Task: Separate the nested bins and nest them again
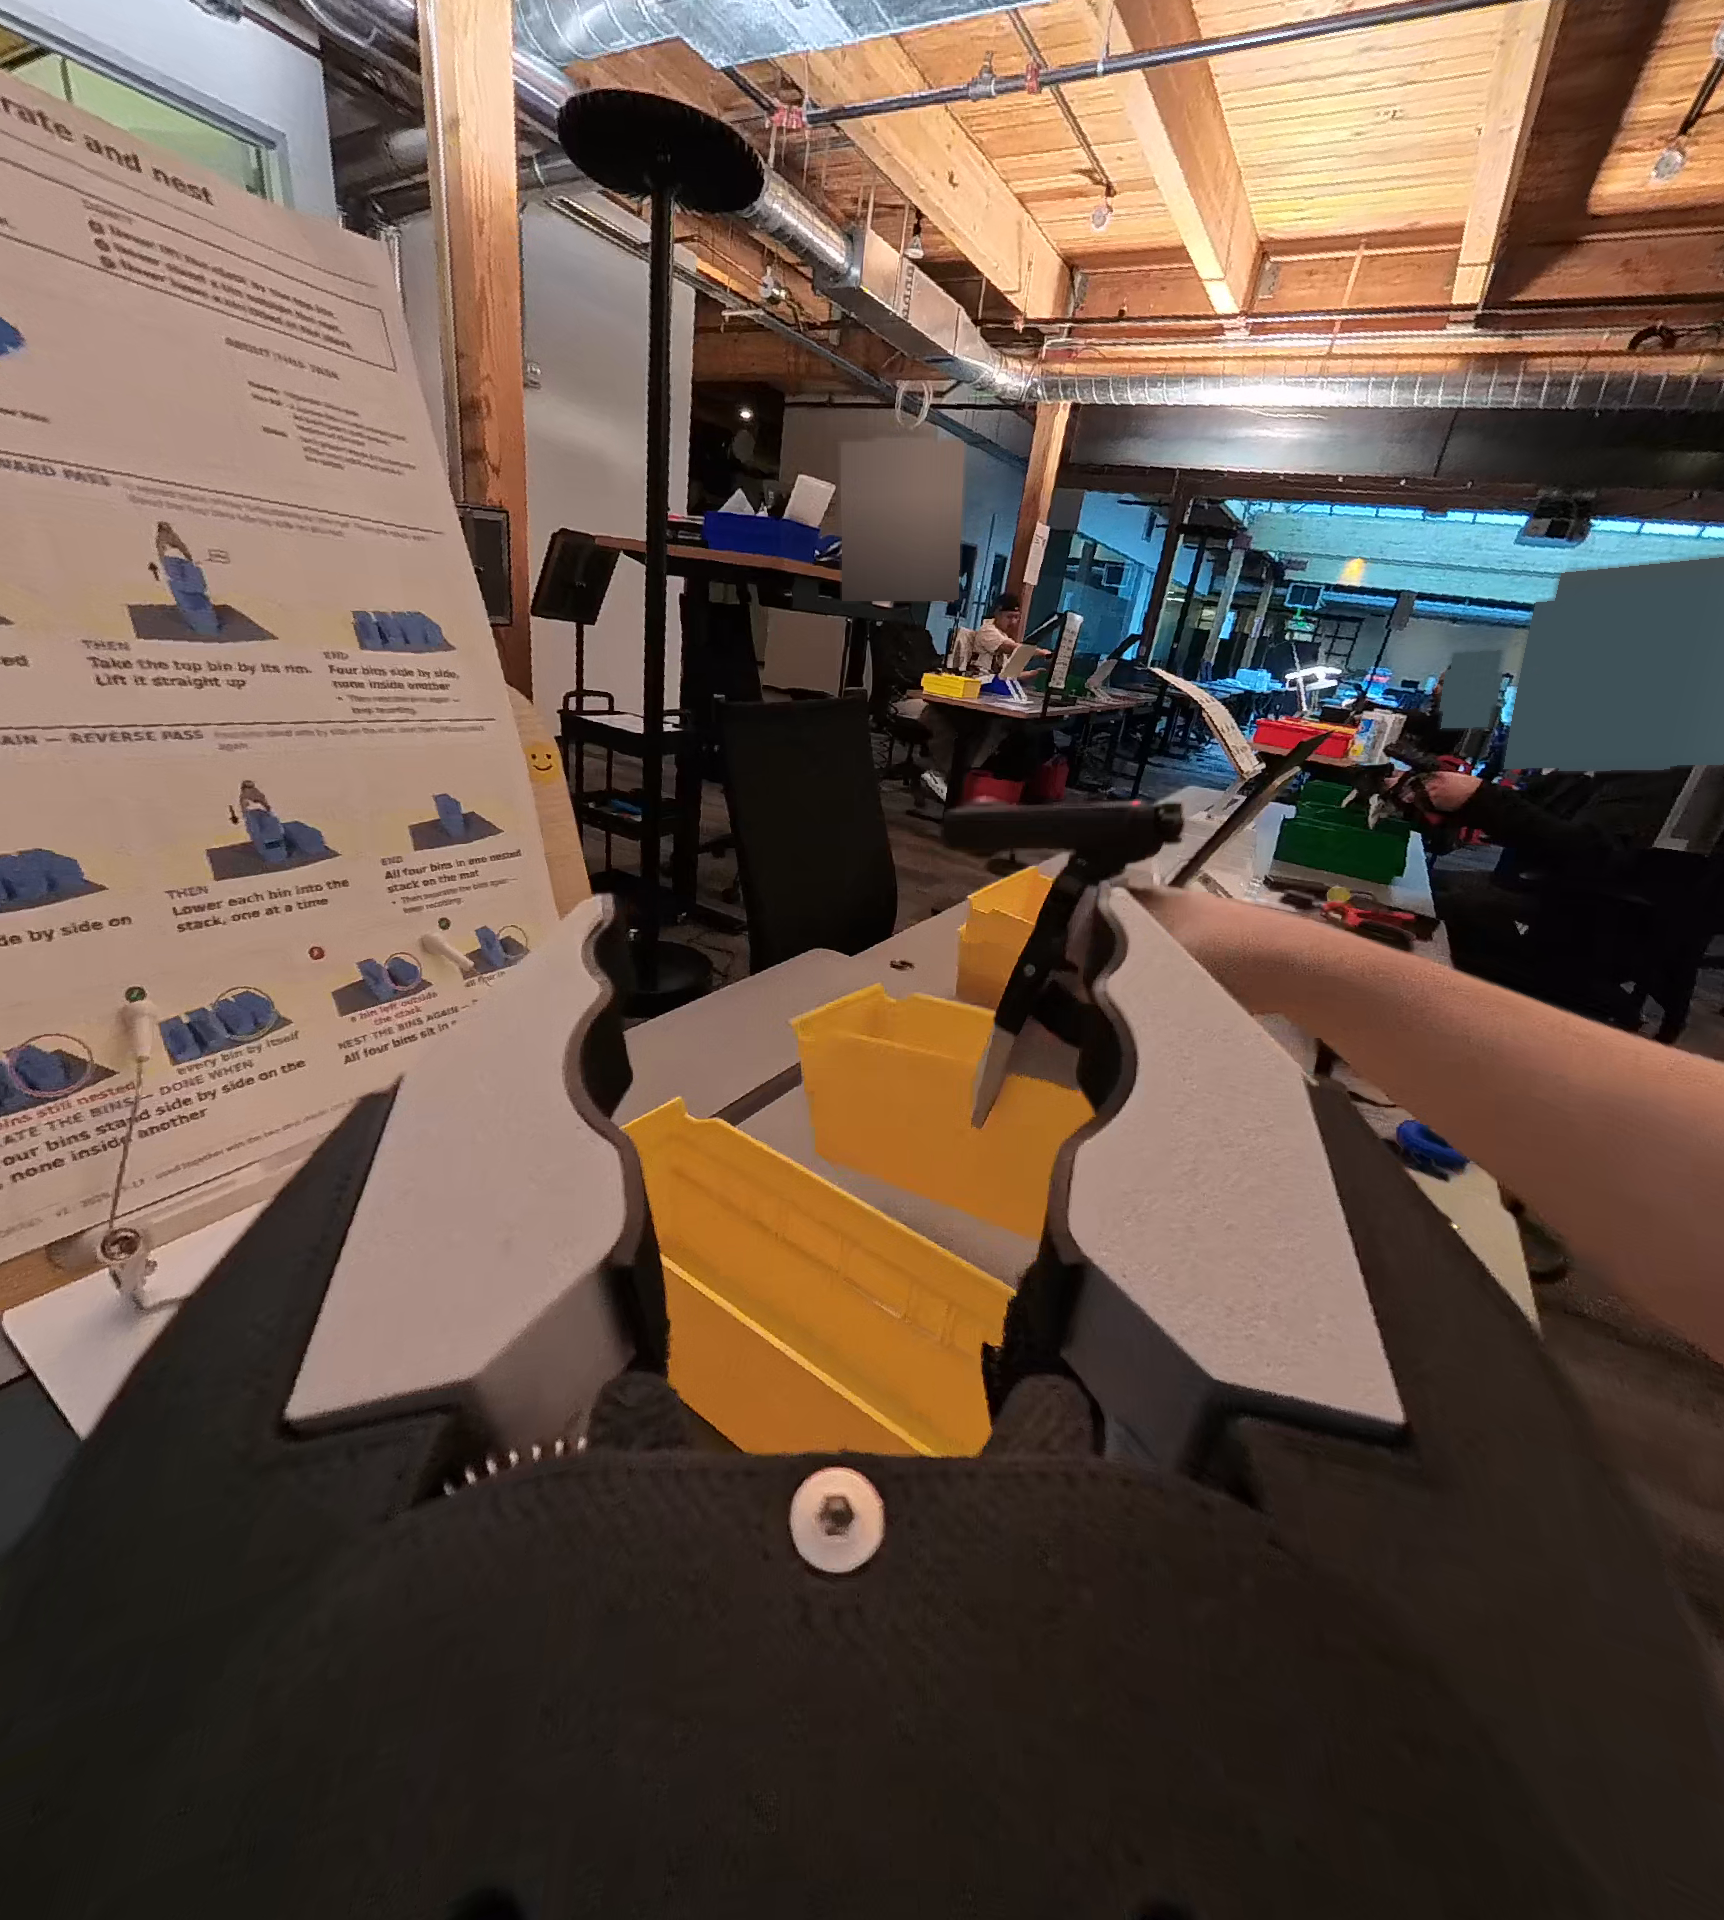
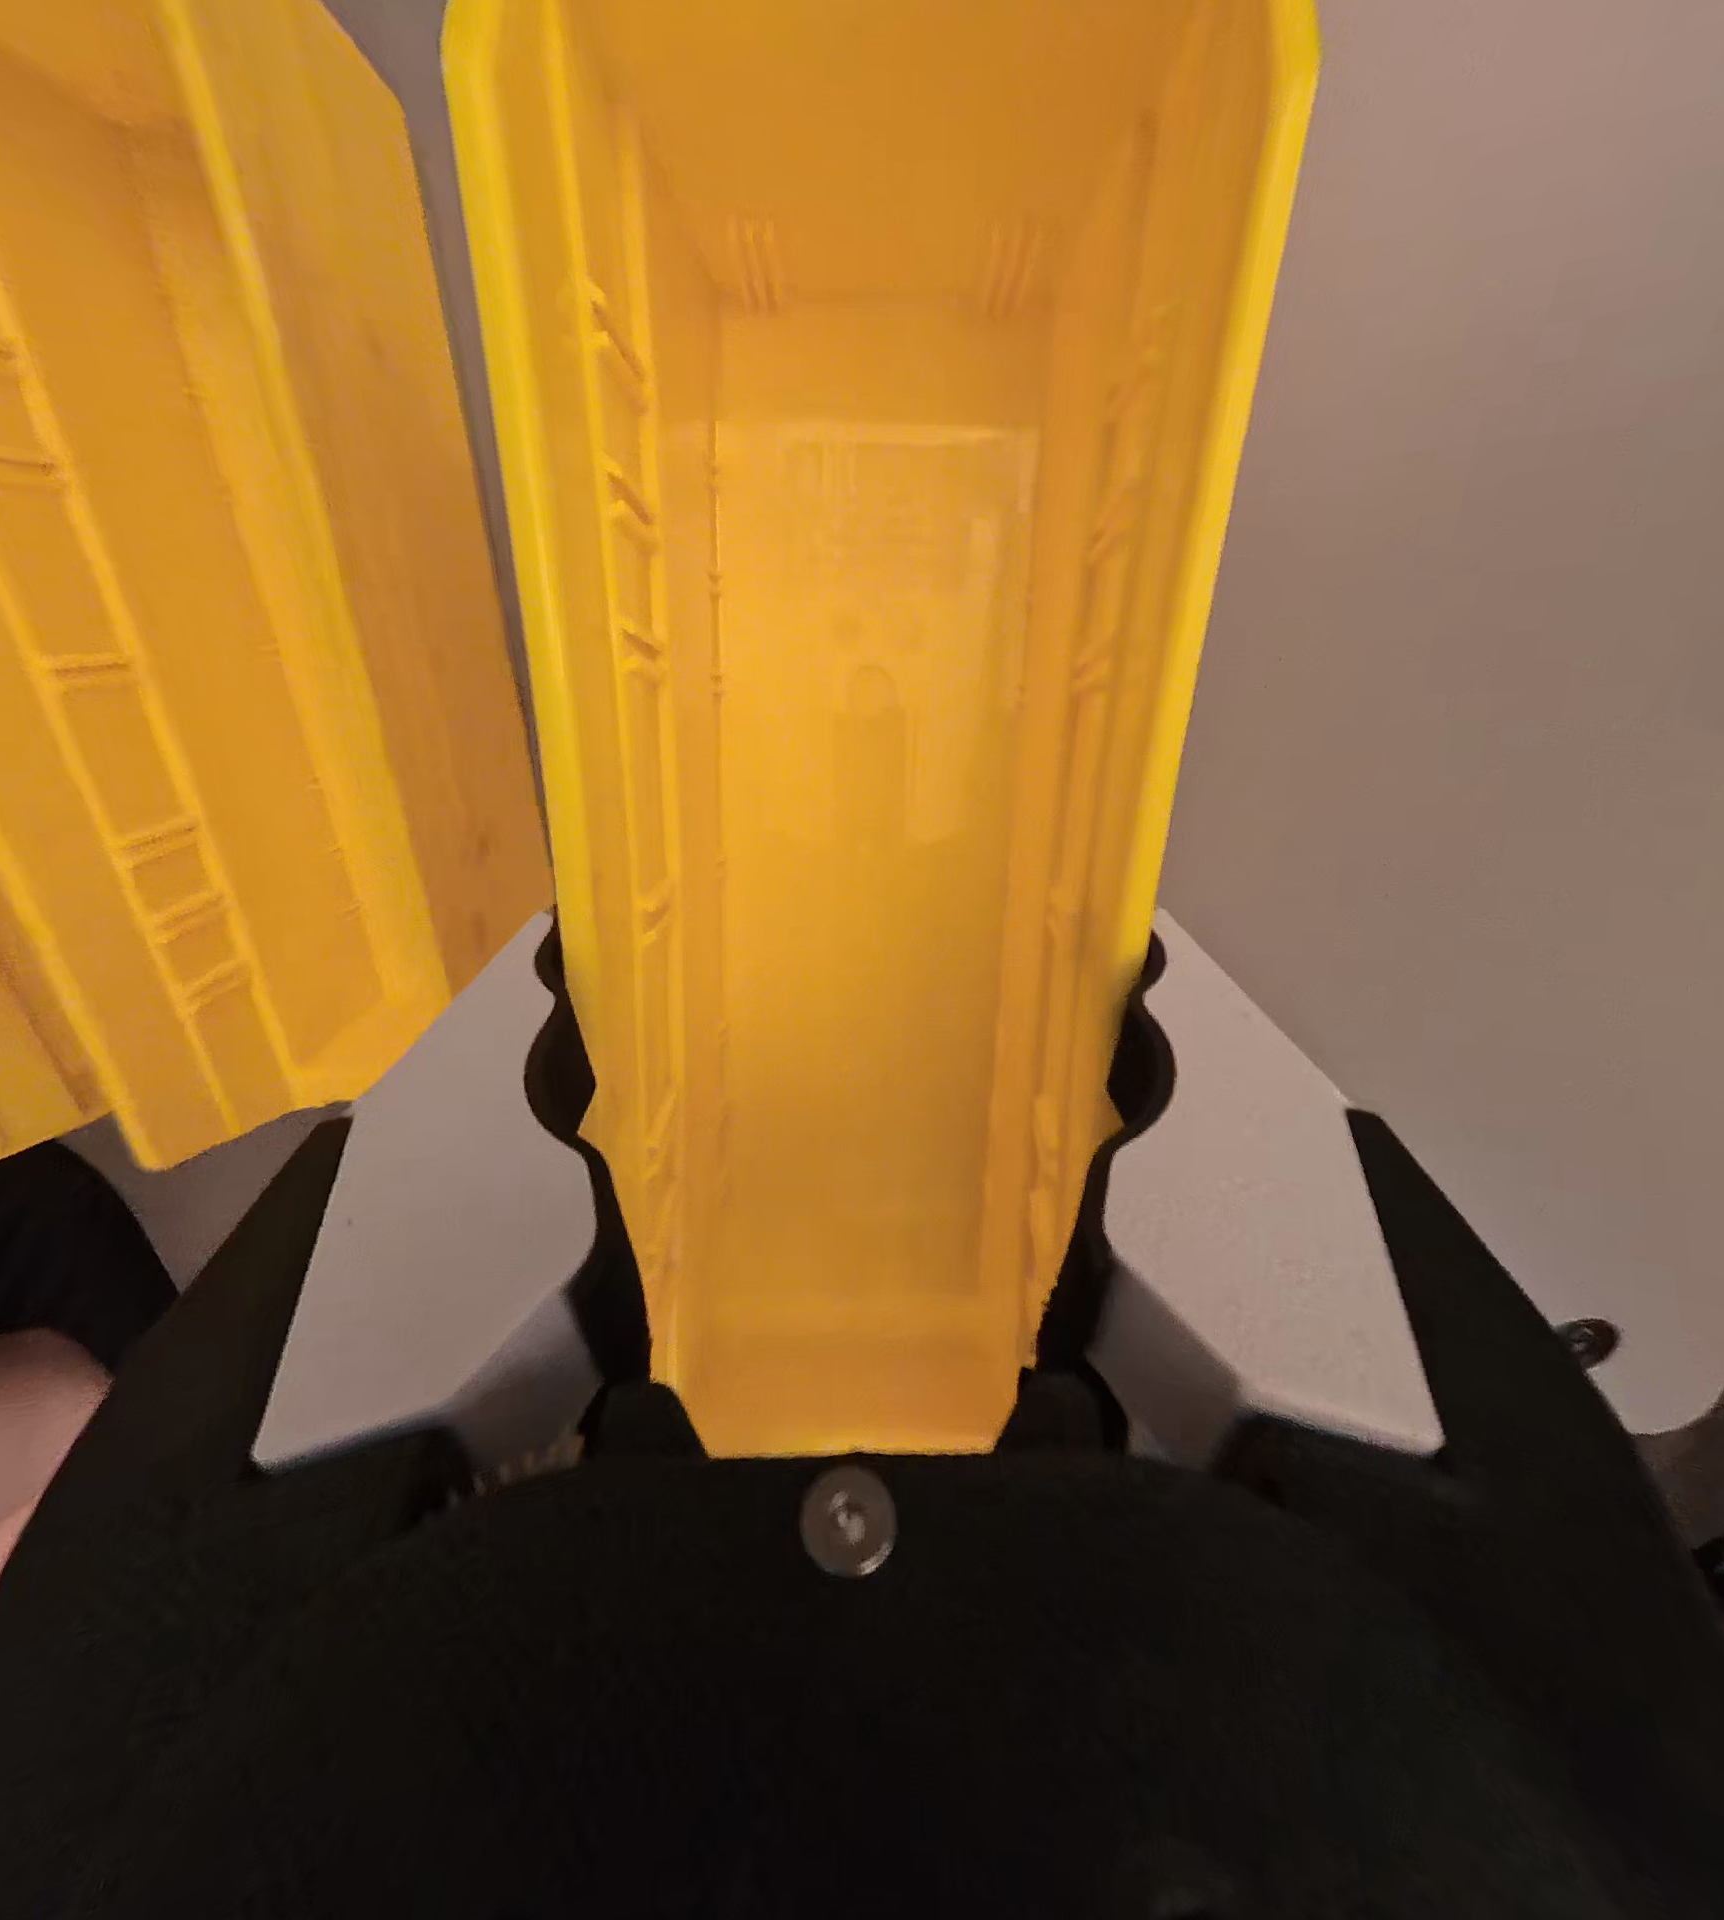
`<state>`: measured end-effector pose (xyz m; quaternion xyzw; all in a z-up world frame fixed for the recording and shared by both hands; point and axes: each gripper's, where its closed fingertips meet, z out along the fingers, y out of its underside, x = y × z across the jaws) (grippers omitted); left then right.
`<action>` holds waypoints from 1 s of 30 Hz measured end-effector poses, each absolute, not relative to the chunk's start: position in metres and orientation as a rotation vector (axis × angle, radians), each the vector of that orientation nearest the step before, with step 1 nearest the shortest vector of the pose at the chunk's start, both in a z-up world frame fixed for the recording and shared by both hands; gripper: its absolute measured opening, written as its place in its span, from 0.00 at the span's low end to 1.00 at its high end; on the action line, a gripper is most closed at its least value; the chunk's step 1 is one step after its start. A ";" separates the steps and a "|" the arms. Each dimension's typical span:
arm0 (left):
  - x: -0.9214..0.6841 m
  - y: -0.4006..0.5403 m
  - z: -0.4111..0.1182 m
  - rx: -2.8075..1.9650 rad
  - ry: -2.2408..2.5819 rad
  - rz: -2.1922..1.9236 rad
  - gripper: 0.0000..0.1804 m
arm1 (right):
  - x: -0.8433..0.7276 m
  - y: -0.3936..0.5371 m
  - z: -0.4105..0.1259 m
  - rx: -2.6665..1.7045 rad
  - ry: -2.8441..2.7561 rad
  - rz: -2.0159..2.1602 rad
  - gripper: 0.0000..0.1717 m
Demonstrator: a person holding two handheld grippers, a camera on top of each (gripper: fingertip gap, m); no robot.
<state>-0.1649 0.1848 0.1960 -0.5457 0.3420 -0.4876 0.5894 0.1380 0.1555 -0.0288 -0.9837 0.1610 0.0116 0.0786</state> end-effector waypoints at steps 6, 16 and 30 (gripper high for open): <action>-0.163 0.186 0.192 -1.300 0.794 -1.170 0.48 | 0.084 0.190 0.025 -2.783 0.362 0.098 0.62; -0.161 0.184 0.190 -1.311 0.811 -1.181 0.46 | 0.007 0.229 0.002 -2.777 0.352 0.254 0.64; -0.166 0.182 0.192 -1.302 0.806 -1.211 0.46 | -0.004 0.238 -0.051 -2.844 0.376 0.112 0.66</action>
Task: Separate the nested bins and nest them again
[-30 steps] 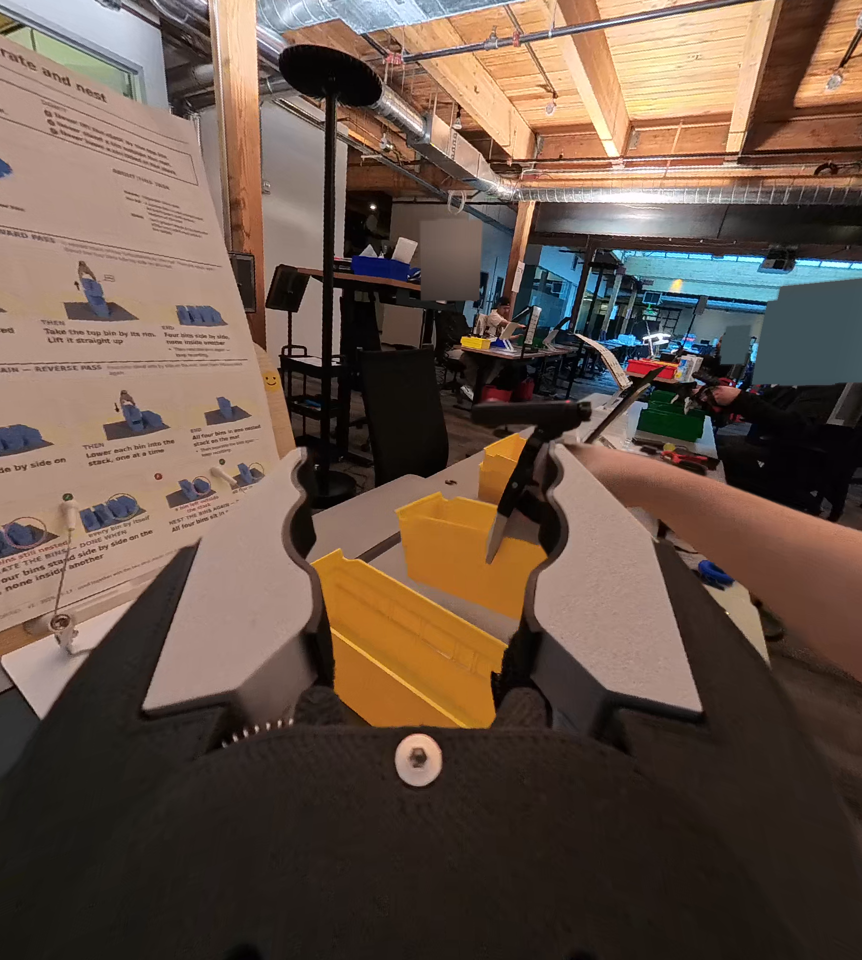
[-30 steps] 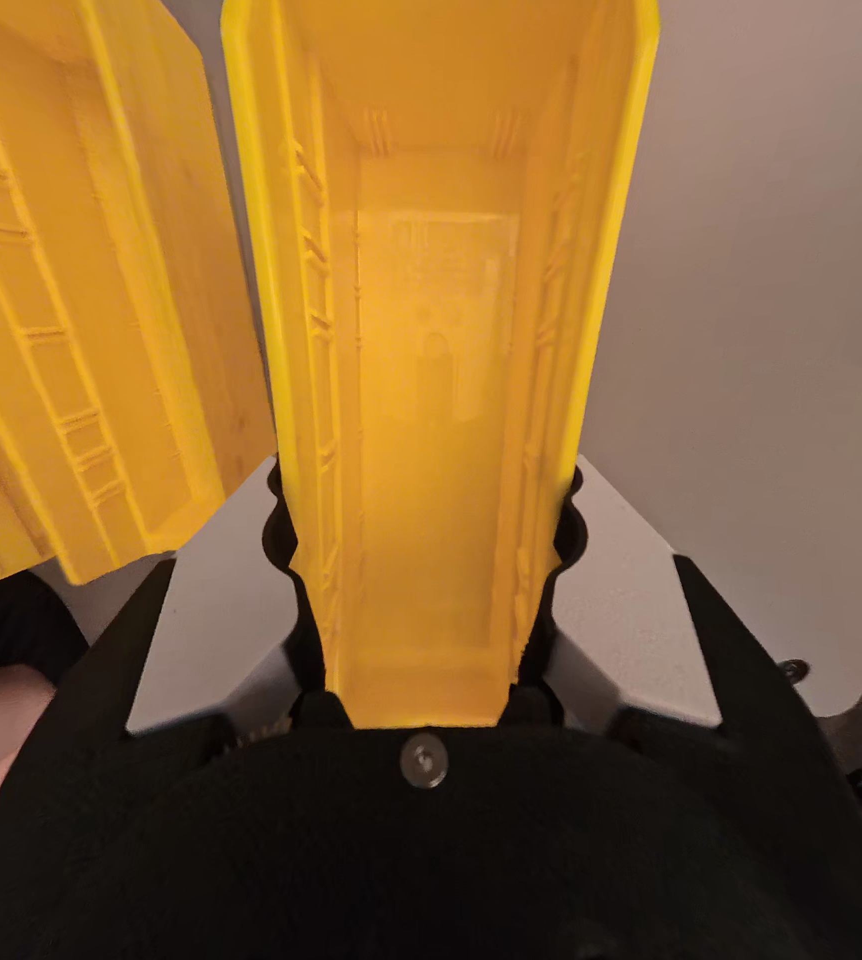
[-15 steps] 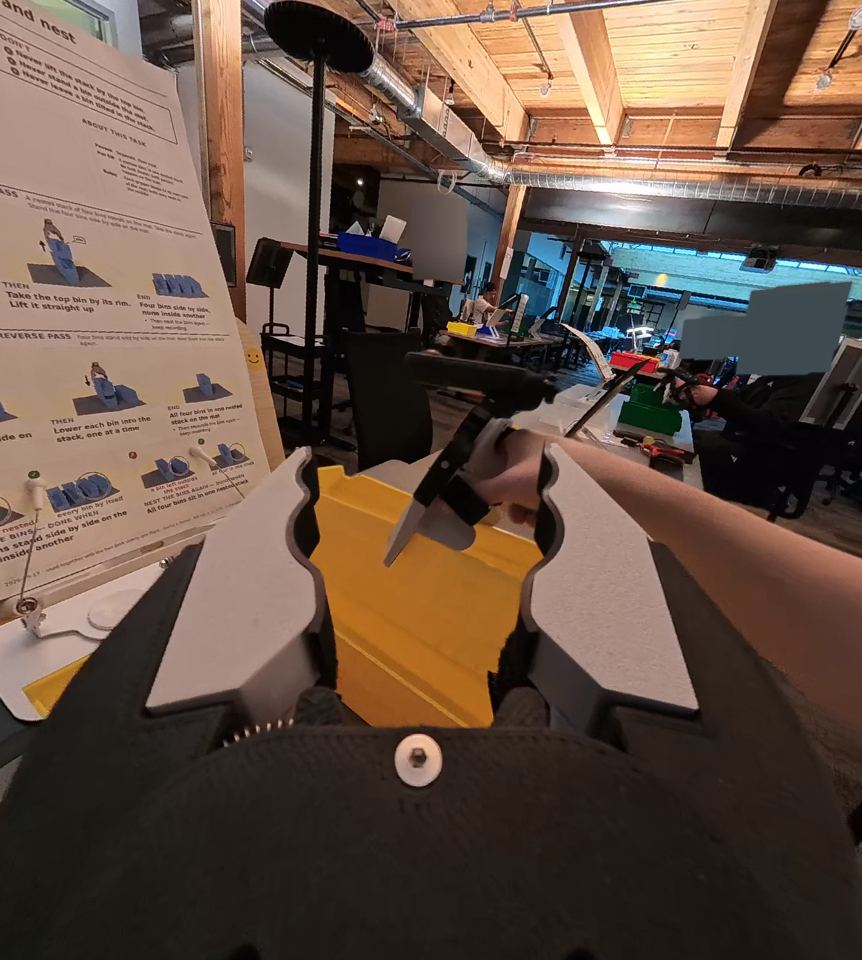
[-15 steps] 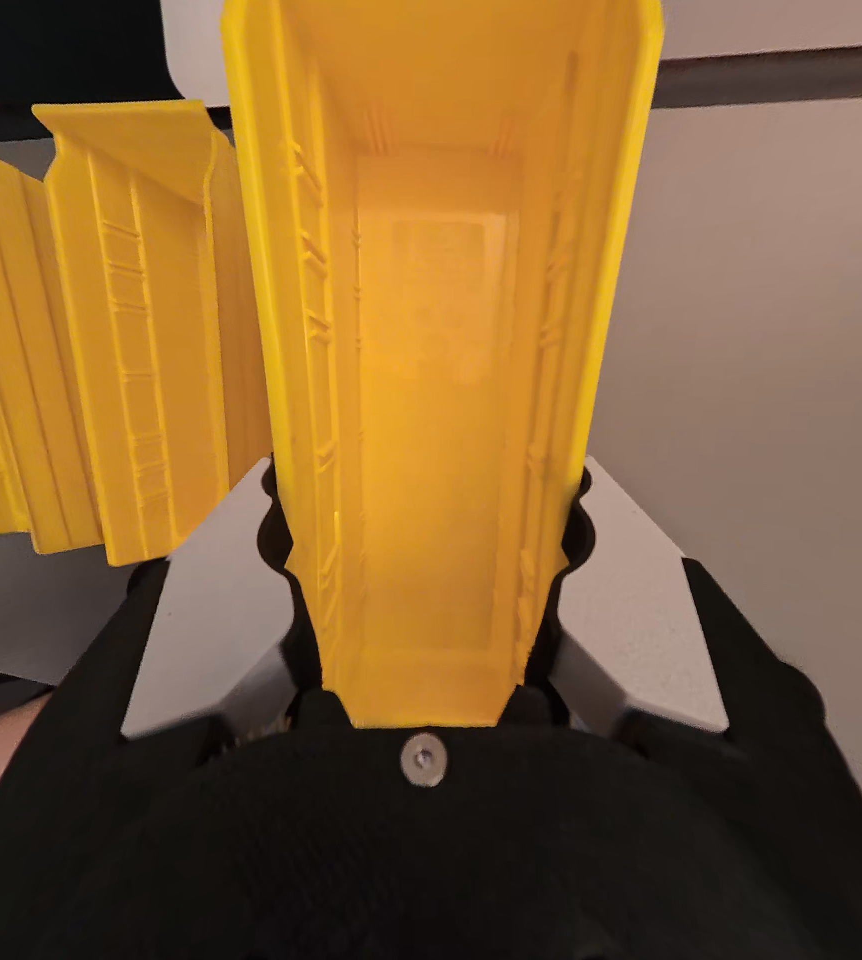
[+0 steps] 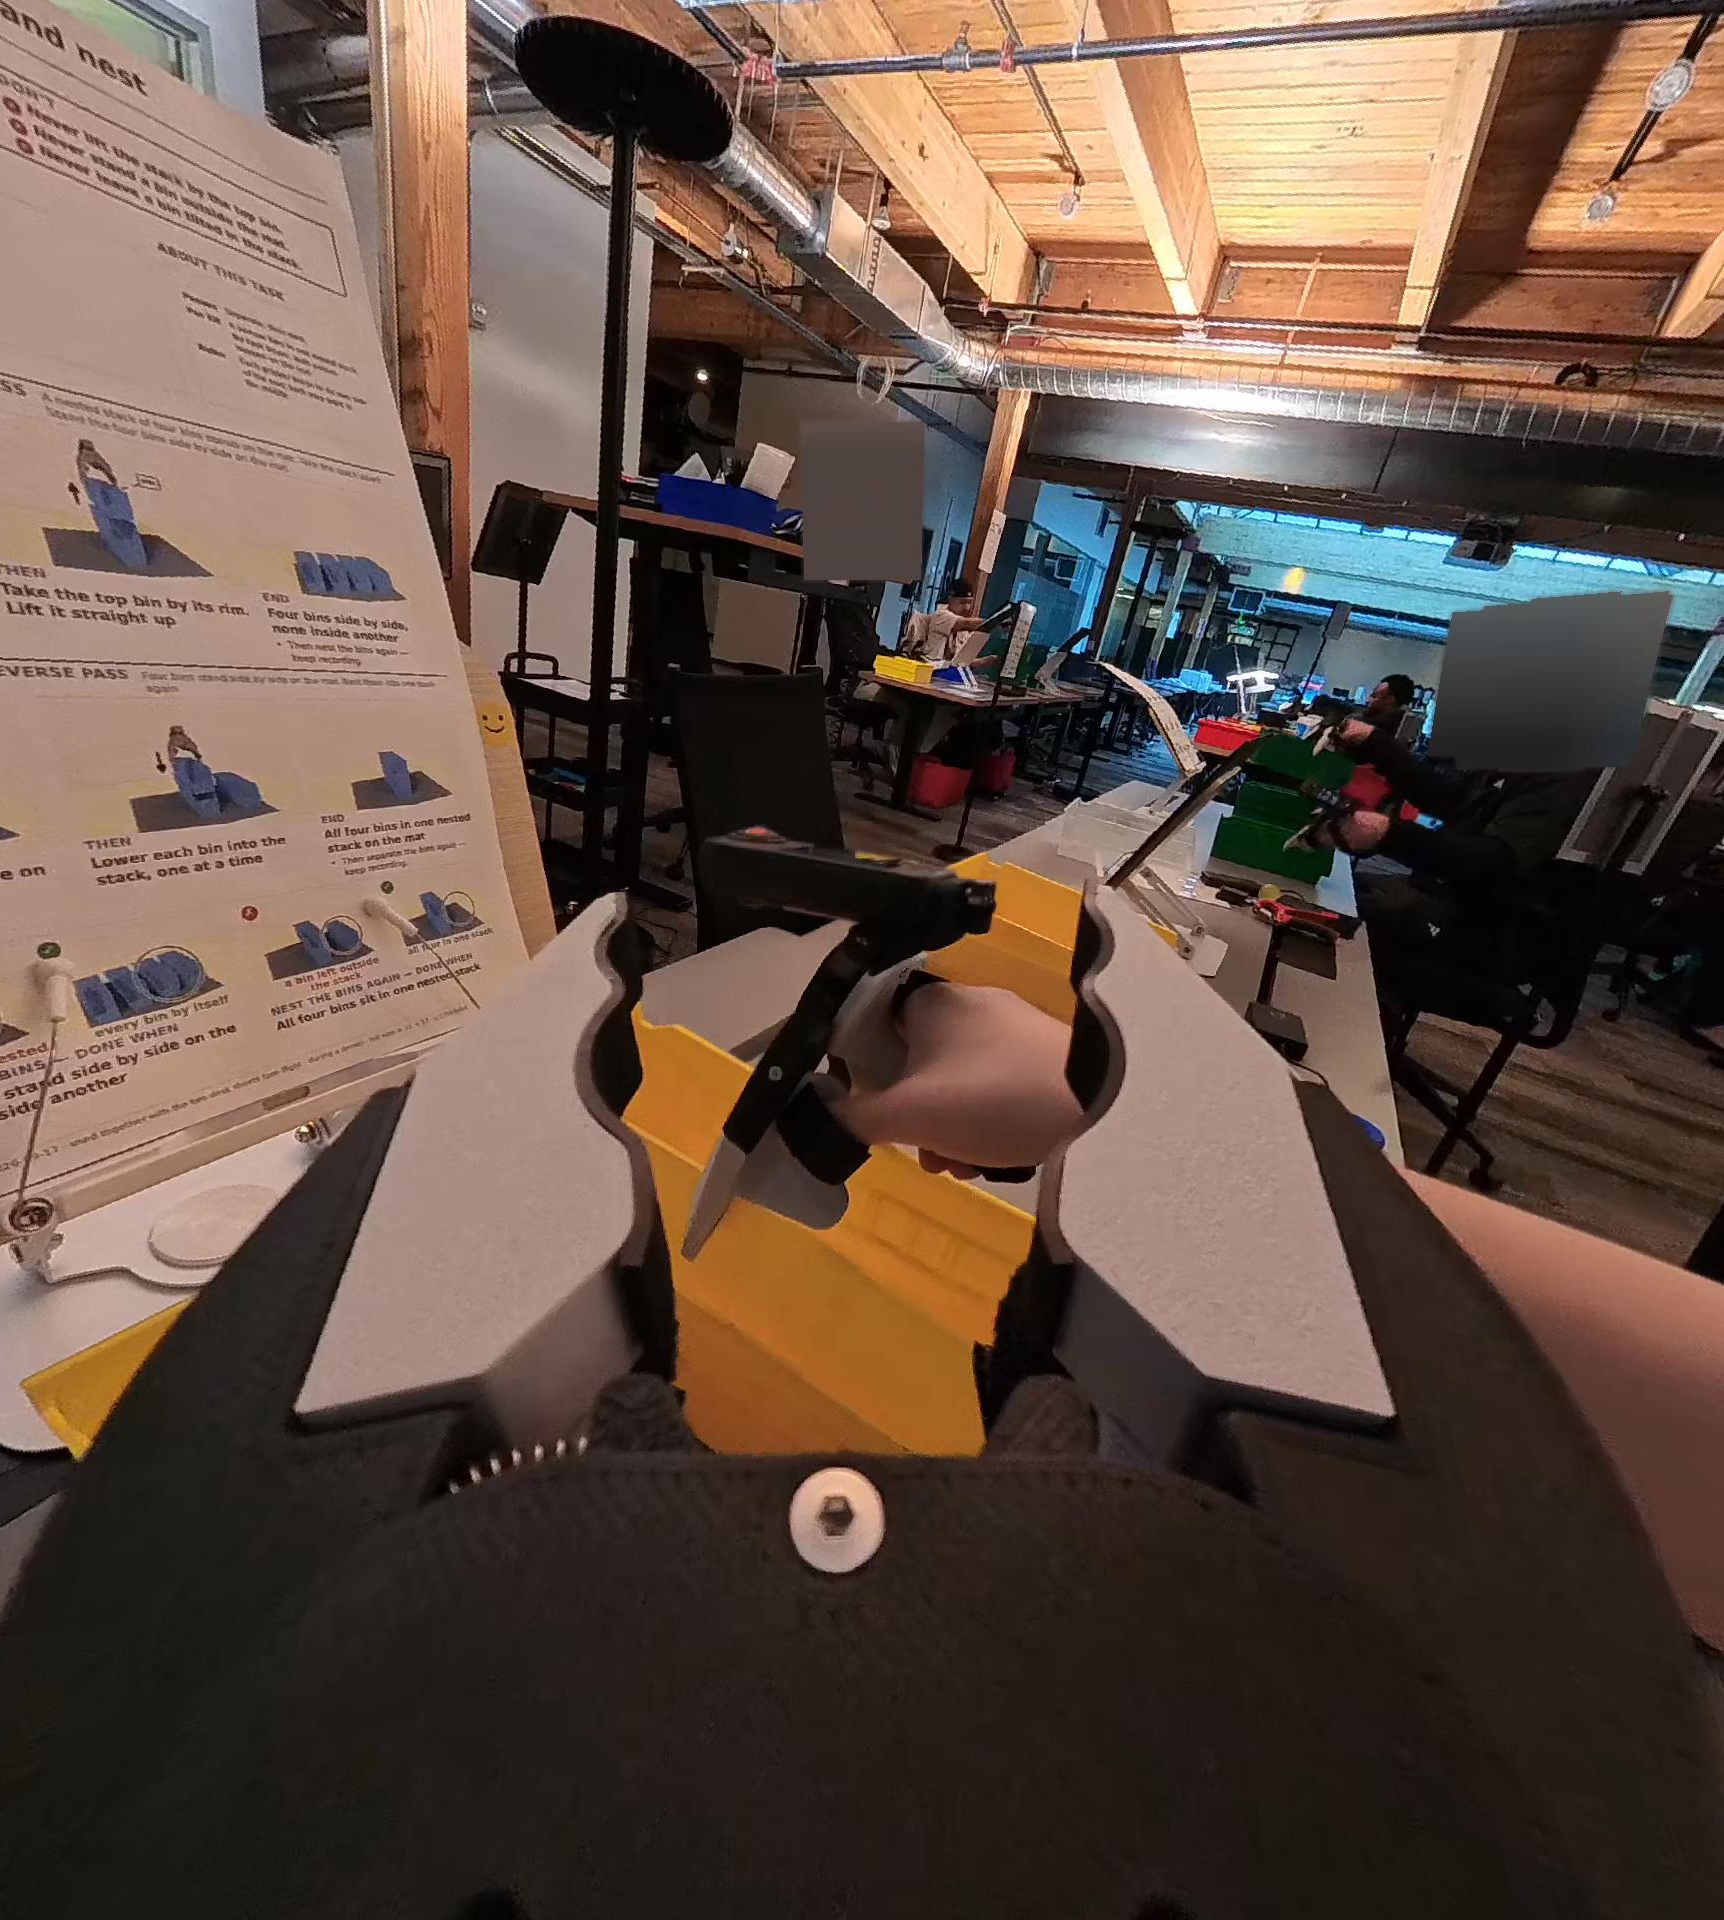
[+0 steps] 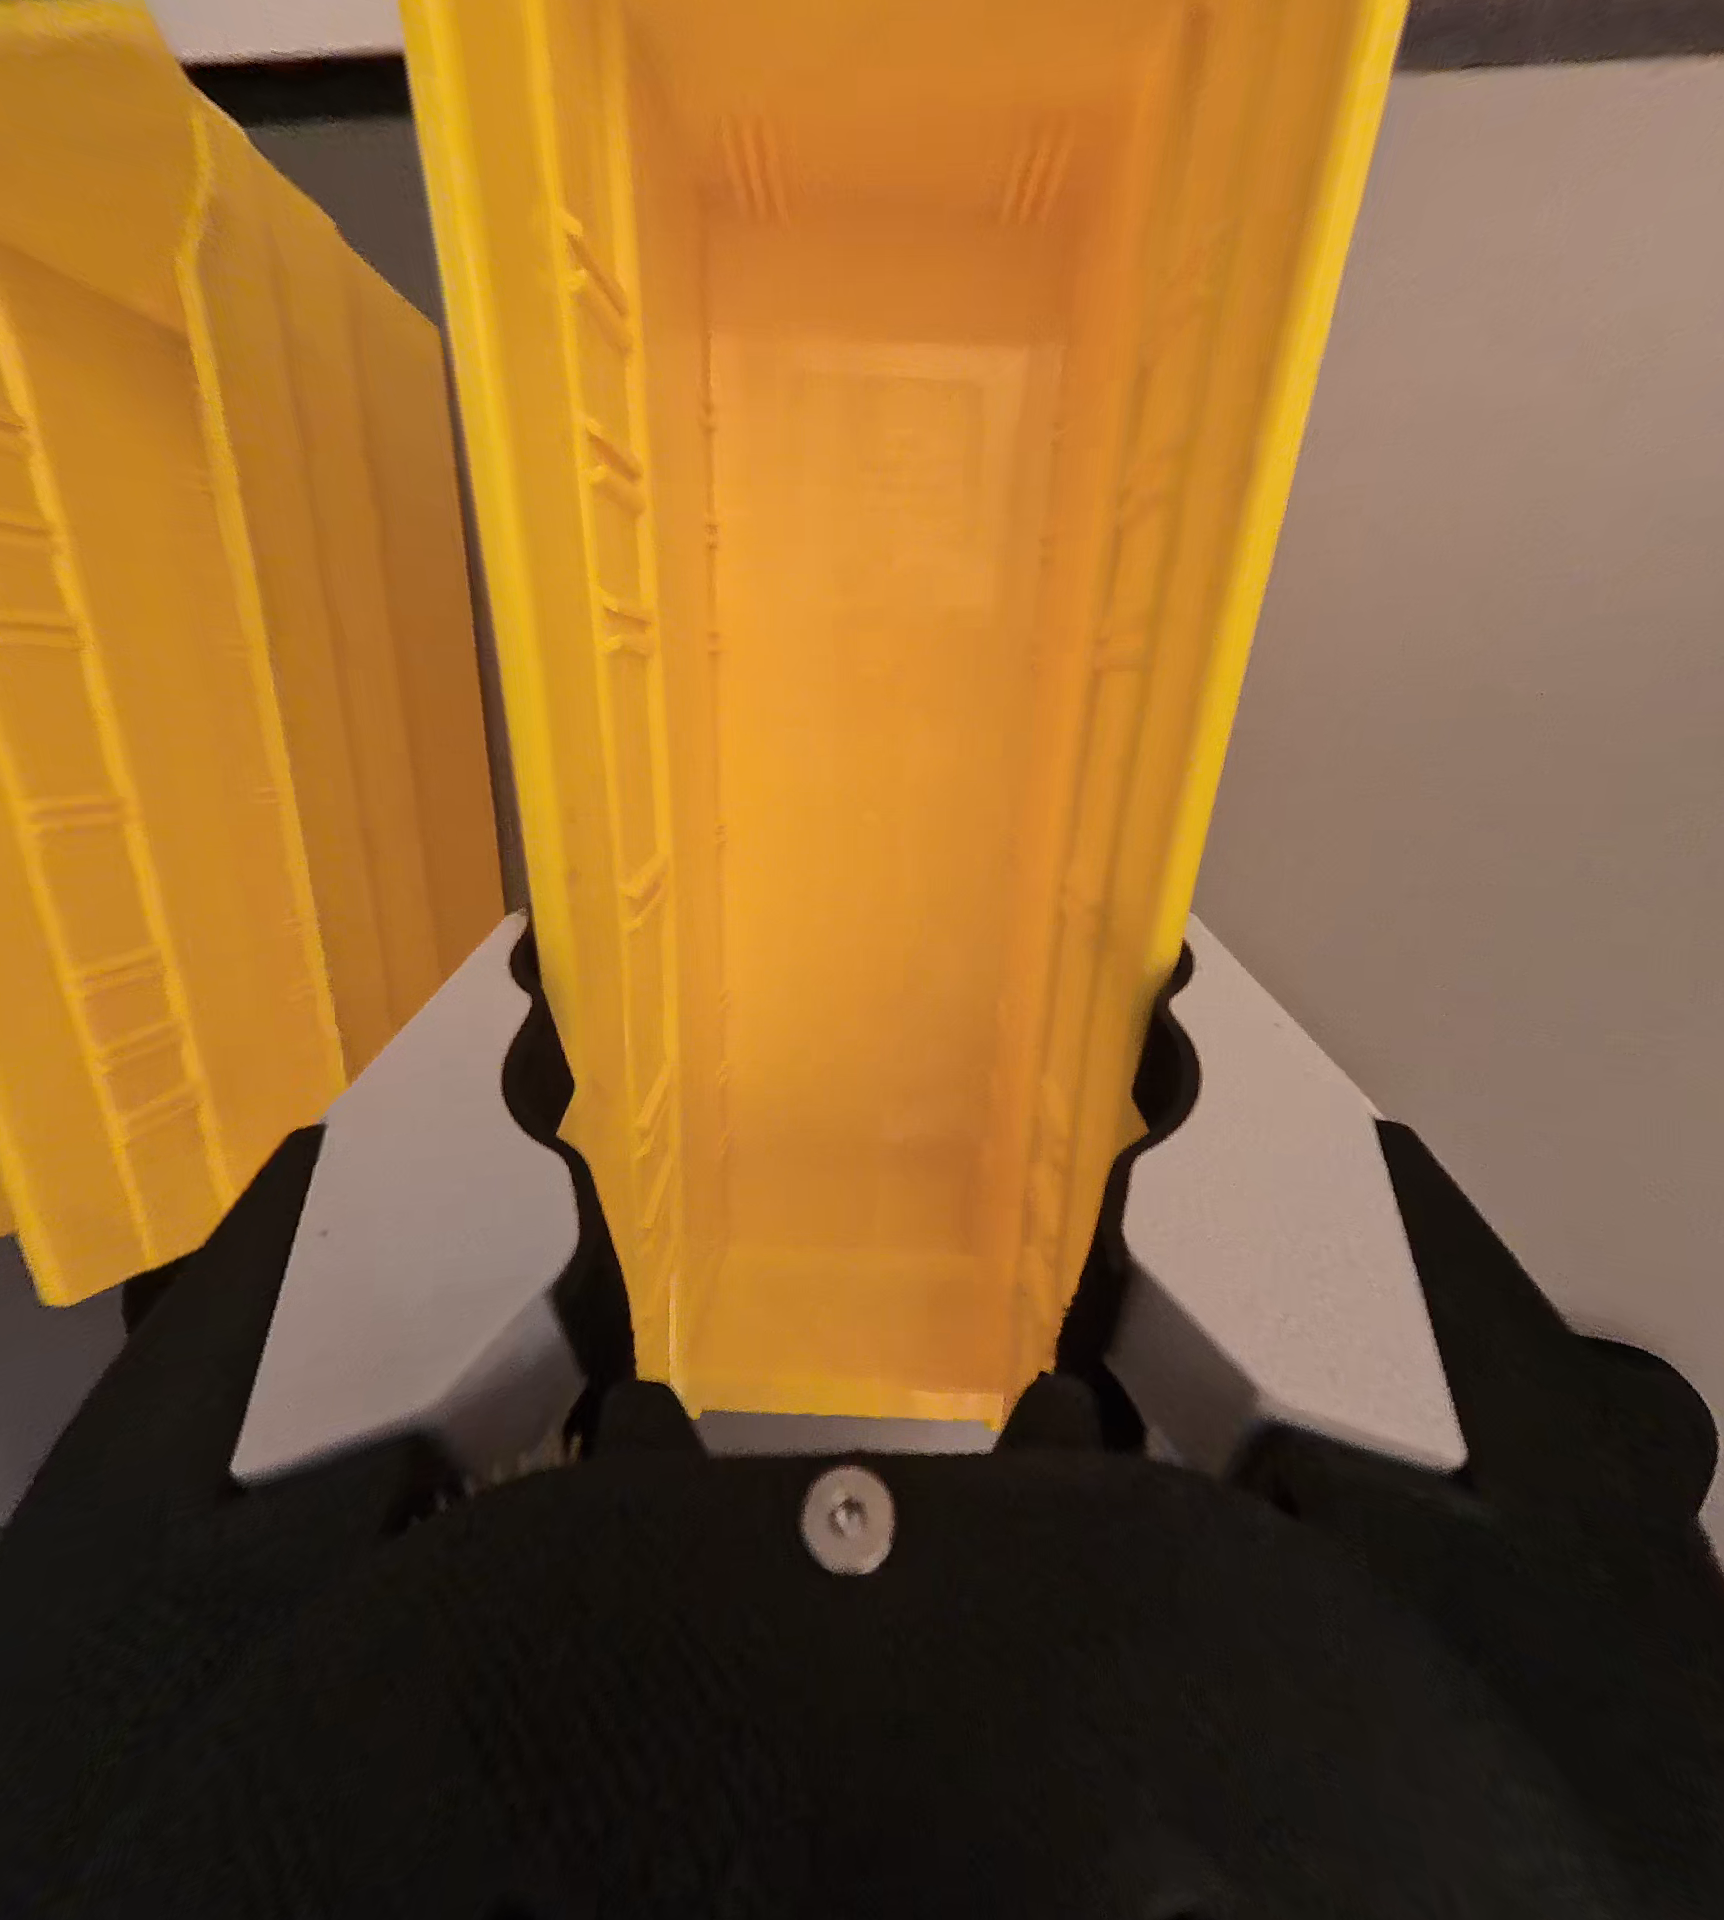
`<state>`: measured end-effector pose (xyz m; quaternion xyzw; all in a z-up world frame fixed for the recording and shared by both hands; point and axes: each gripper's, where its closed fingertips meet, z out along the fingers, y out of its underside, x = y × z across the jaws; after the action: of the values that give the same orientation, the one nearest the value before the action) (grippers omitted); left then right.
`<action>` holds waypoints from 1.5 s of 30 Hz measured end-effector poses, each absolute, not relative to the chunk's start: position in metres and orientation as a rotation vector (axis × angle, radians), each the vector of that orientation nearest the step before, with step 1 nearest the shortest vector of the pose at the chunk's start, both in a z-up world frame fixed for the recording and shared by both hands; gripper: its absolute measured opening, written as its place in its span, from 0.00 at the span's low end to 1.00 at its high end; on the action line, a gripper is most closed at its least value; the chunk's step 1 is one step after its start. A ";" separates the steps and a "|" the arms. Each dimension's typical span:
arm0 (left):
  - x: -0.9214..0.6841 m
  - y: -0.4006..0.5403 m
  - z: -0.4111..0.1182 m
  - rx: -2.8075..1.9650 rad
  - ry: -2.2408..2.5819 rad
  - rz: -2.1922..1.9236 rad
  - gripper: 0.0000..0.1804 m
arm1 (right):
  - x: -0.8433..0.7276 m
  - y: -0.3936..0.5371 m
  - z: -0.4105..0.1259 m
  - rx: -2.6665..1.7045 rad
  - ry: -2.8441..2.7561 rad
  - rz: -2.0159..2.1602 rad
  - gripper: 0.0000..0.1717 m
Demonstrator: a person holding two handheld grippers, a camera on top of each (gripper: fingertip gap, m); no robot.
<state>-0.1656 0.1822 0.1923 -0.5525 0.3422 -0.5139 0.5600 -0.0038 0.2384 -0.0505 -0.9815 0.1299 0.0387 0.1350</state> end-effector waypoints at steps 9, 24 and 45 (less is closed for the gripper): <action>-0.160 0.176 0.192 -1.296 0.832 -1.191 0.46 | -0.010 0.237 -0.071 -2.878 0.316 0.023 0.67; -0.152 0.179 0.187 -1.351 0.828 -1.039 0.52 | -0.016 0.238 -0.018 -2.799 -0.029 0.075 0.82; -0.142 0.211 0.081 -1.810 0.904 -0.432 0.74 | 0.096 0.250 0.078 -1.658 -0.452 0.027 0.62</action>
<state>-0.1419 0.2111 0.0808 -0.7520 0.3755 -0.1794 0.5112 0.0961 0.2500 0.0781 -0.7308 -0.1993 0.0118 0.6528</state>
